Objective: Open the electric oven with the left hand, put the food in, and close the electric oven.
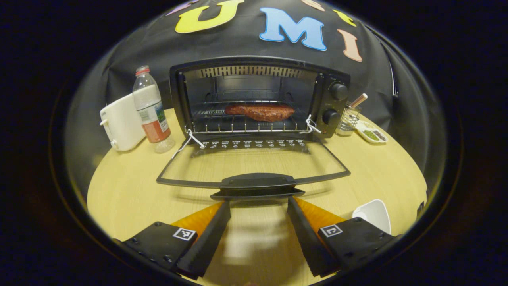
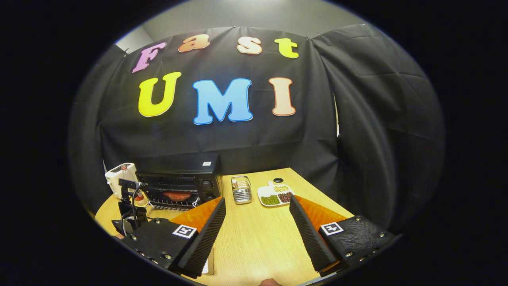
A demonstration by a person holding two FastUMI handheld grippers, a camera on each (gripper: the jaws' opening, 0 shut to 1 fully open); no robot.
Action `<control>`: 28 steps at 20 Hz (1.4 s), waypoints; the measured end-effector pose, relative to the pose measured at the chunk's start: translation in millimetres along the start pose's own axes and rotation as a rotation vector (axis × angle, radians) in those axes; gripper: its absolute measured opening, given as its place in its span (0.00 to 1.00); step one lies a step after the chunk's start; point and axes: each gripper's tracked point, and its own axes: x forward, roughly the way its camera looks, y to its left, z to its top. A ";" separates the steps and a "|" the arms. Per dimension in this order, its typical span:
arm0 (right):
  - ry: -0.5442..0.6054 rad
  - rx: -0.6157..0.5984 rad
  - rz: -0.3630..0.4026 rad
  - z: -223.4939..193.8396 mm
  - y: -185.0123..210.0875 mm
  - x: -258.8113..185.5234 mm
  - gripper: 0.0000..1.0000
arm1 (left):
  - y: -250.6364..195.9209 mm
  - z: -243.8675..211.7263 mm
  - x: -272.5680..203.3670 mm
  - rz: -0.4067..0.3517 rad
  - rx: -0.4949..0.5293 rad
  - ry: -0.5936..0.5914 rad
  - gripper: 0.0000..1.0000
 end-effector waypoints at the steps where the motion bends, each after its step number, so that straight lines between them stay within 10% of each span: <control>1: 0.003 -0.001 0.009 -0.7 1.7 0.0 0.98 | -0.4 3.1 -2.7 0.001 0.000 -0.011 1.00; 28: 0.004 -0.022 0.066 3.0 16.8 7.4 0.98 | -7.7 140.9 -51.1 0.043 0.116 -0.379 0.98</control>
